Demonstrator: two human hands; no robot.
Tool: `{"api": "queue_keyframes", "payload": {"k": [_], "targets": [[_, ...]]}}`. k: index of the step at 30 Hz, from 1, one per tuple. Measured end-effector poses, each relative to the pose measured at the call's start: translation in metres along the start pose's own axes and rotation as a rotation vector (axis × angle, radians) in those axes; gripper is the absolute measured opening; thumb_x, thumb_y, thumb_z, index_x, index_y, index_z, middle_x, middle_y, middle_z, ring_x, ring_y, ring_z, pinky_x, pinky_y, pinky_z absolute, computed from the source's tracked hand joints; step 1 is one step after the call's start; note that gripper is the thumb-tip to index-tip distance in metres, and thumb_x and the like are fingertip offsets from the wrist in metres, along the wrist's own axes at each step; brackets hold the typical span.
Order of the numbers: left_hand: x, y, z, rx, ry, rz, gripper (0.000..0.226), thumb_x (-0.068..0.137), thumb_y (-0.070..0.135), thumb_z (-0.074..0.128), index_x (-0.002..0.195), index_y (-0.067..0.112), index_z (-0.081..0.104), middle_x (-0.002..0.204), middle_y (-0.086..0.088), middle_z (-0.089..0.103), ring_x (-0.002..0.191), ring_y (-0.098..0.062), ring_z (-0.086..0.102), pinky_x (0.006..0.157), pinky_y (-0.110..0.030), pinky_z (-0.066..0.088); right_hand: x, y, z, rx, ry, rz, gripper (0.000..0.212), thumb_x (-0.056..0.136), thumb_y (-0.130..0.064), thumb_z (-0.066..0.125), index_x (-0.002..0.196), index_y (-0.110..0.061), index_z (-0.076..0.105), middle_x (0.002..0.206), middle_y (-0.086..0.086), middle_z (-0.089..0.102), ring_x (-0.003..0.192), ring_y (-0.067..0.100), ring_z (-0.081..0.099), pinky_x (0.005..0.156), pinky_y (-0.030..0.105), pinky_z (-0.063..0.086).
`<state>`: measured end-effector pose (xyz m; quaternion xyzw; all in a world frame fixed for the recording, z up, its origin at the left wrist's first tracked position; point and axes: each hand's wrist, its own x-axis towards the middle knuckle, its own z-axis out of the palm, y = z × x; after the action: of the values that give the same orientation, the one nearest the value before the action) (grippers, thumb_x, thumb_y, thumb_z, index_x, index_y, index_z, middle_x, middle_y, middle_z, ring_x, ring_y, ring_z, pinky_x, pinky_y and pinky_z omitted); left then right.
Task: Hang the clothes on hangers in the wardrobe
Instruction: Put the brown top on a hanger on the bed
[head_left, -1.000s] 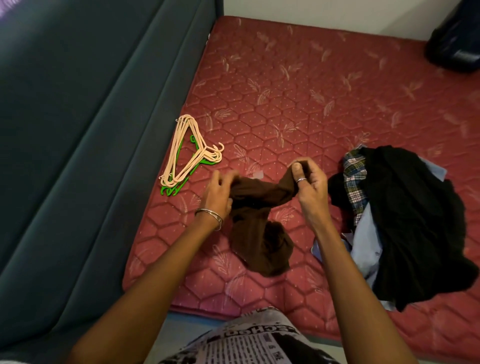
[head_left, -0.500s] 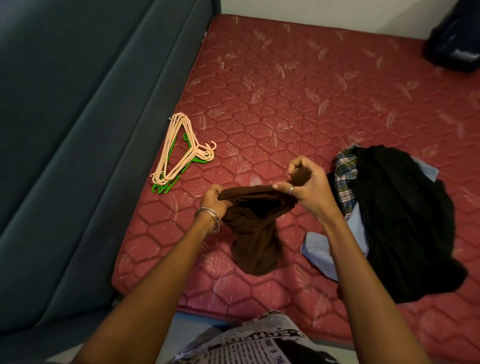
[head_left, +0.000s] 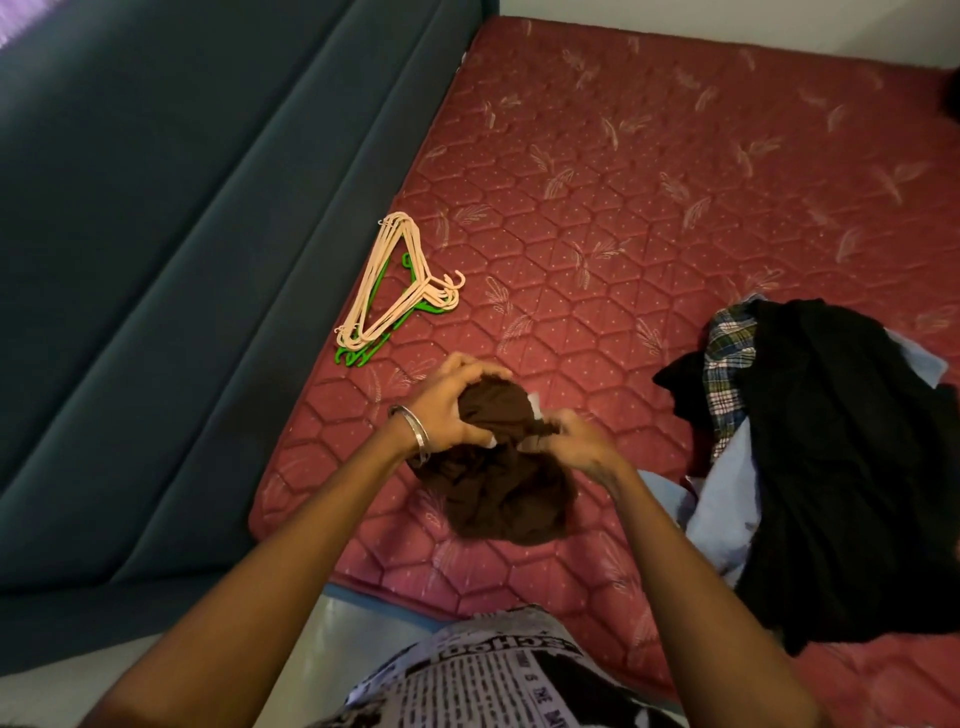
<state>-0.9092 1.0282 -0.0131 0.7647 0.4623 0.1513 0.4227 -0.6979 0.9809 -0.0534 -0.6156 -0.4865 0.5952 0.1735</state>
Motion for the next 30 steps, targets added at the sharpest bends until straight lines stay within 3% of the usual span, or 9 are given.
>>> {"api": "queue_keyframes", "payload": {"k": [4, 7, 10, 13, 16, 19, 22, 26, 30], "targets": [[-0.013, -0.025, -0.007, 0.294, -0.261, -0.291, 0.133, 0.052, 0.023, 0.091, 0.151, 0.029, 0.003, 0.149, -0.013, 0.031, 0.134, -0.029, 0.034, 0.110, -0.038, 0.033, 0.000, -0.021, -0.023, -0.052, 0.312, -0.183, 0.015, 0.084, -0.007, 0.061, 0.072, -0.012, 0.055, 0.067, -0.004, 0.051, 0.063, 0.009, 0.047, 0.058, 0.028, 0.037], [-0.016, -0.027, -0.005, 0.243, -0.253, -0.376, 0.108, 0.057, 0.016, 0.089, 0.147, 0.017, 0.029, 0.139, -0.010, 0.049, 0.126, -0.028, 0.048, 0.101, -0.033, 0.042, -0.012, -0.056, -0.034, -0.316, 0.396, -0.445, 0.020, 0.076, -0.014, 0.059, 0.074, -0.012, 0.040, 0.060, -0.009, 0.036, 0.053, 0.003, 0.032, 0.050, 0.020, 0.025], [-0.014, -0.017, -0.005, -0.006, -0.171, -0.386, 0.056, 0.060, 0.013, 0.088, 0.110, 0.012, 0.064, 0.105, -0.004, 0.070, 0.100, -0.025, 0.065, 0.086, -0.033, 0.053, -0.024, -0.080, -0.031, -0.353, 0.546, -0.646, 0.020, 0.075, -0.009, 0.054, 0.080, -0.013, 0.035, 0.066, -0.003, 0.037, 0.057, 0.015, 0.033, 0.055, 0.027, 0.018], [-0.016, -0.006, -0.010, -0.446, -0.218, -0.374, 0.043, 0.056, 0.016, 0.085, 0.094, 0.018, 0.065, 0.088, 0.011, 0.072, 0.085, -0.008, 0.066, 0.078, -0.022, 0.052, -0.027, -0.088, -0.035, -0.356, 0.666, -0.691, 0.015, 0.078, -0.013, 0.048, 0.084, -0.012, 0.035, 0.074, 0.004, 0.040, 0.066, 0.019, 0.037, 0.060, 0.025, 0.022], [-0.018, 0.005, -0.011, -0.536, -0.240, -0.262, 0.046, 0.059, 0.029, 0.081, 0.099, 0.015, 0.062, 0.090, 0.013, 0.068, 0.084, 0.001, 0.061, 0.078, -0.016, 0.049, -0.026, -0.086, -0.043, -0.414, 0.745, -0.562, 0.015, 0.084, -0.020, 0.048, 0.092, -0.009, 0.041, 0.074, 0.003, 0.047, 0.065, 0.023, 0.044, 0.059, 0.030, 0.026], [-0.013, 0.014, -0.004, -0.500, -0.025, -0.298, 0.023, 0.071, 0.021, 0.081, 0.078, 0.019, 0.060, 0.066, 0.019, 0.064, 0.065, 0.006, 0.057, 0.064, -0.015, 0.046, -0.025, -0.083, -0.050, -0.185, 0.723, -0.472, 0.014, 0.088, -0.008, 0.053, 0.092, -0.011, 0.040, 0.068, -0.003, 0.046, 0.068, 0.023, 0.047, 0.059, 0.027, 0.024], [0.001, 0.024, -0.002, -0.179, 0.394, -0.354, 0.030, 0.073, 0.029, 0.080, 0.068, 0.021, 0.052, 0.062, 0.009, 0.055, 0.062, -0.010, 0.052, 0.060, -0.026, 0.042, -0.027, -0.083, -0.053, -0.113, 0.688, -0.441, 0.024, 0.085, -0.008, 0.063, 0.094, -0.013, 0.041, 0.073, -0.004, 0.048, 0.073, 0.021, 0.048, 0.060, 0.025, 0.025], [0.005, 0.050, -0.015, 0.367, 0.733, -0.511, 0.026, 0.078, 0.022, 0.068, 0.100, 0.013, 0.057, 0.089, -0.014, 0.065, 0.084, -0.034, 0.061, 0.064, -0.036, 0.040, -0.029, -0.088, -0.069, -0.398, 0.520, -0.373, 0.047, 0.072, -0.015, 0.082, 0.103, -0.014, 0.046, 0.087, 0.002, 0.061, 0.078, 0.019, 0.057, 0.063, 0.031, 0.040], [0.000, 0.039, -0.022, 0.515, 0.988, -0.237, 0.029, 0.060, 0.008, 0.062, 0.087, 0.008, 0.054, 0.092, -0.017, 0.057, 0.082, -0.034, 0.055, 0.068, -0.038, 0.042, -0.036, -0.089, -0.075, -0.859, 0.968, -0.497, 0.035, 0.065, 0.010, 0.059, 0.097, -0.002, 0.055, 0.097, 0.018, 0.056, 0.090, 0.037, 0.053, 0.066, 0.036, 0.037]]}}
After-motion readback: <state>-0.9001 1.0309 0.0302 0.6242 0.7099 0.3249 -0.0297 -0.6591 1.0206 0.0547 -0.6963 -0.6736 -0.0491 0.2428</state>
